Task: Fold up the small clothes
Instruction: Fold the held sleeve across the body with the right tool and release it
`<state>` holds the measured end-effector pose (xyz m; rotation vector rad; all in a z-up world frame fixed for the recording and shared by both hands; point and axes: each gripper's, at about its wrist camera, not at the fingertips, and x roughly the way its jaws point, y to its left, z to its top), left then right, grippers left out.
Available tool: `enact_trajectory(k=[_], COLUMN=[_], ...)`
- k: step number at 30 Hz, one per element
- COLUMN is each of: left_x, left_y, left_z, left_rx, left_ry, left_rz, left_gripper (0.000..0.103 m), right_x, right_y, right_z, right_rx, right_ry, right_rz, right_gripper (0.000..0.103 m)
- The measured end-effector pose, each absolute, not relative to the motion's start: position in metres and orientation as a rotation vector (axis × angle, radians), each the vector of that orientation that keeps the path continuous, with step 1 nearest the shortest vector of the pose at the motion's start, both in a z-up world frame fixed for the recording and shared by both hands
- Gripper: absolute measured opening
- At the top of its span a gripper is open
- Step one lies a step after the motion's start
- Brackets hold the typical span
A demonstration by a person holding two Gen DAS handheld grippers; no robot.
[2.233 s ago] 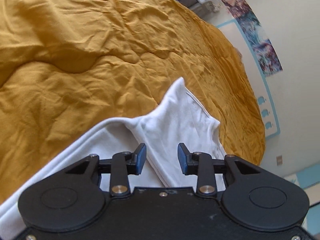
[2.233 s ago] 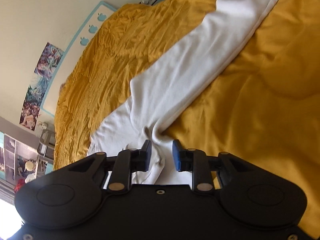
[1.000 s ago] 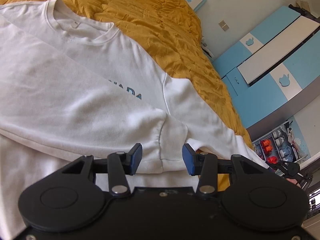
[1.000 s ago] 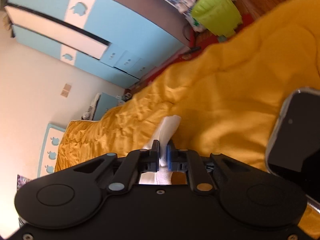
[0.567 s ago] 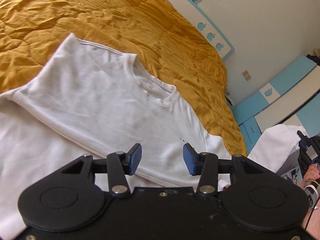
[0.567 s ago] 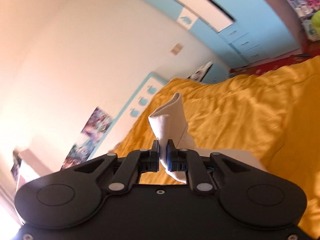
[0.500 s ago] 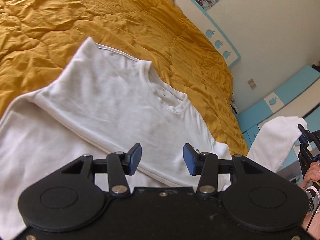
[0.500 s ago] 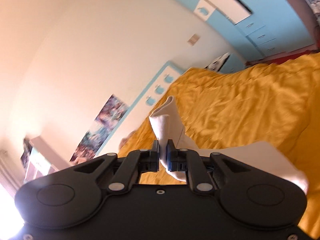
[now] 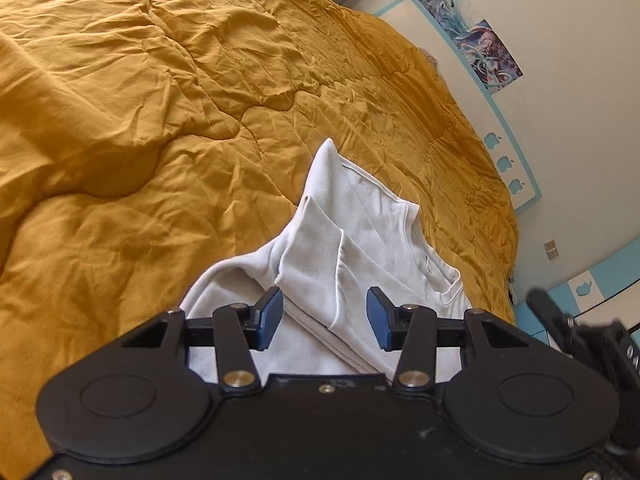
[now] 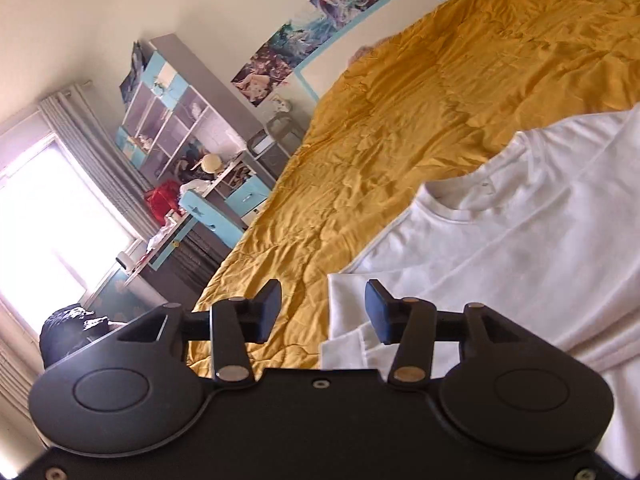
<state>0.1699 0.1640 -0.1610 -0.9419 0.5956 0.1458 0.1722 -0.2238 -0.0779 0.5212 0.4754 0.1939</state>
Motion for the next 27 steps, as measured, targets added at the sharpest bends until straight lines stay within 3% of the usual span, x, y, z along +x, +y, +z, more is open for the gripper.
enact_trajectory(k=[10, 27], left_x=[0.211, 0.228], left_y=[0.146, 0.136], left_z=[-0.170, -0.178], left_rx=[-0.888, -0.808], left_ry=[0.636, 0.688], left_rz=[0.102, 0.128], left_gripper=[0.047, 0.048], right_x=[0.083, 0.083], right_y=[-0.439, -0.465], right_z=[-0.102, -0.149], right_rx=[0.985, 1.323], right_ry=[0.385, 0.356], right_rz=[-0.304, -0.382], right_gripper=[0.050, 0.050])
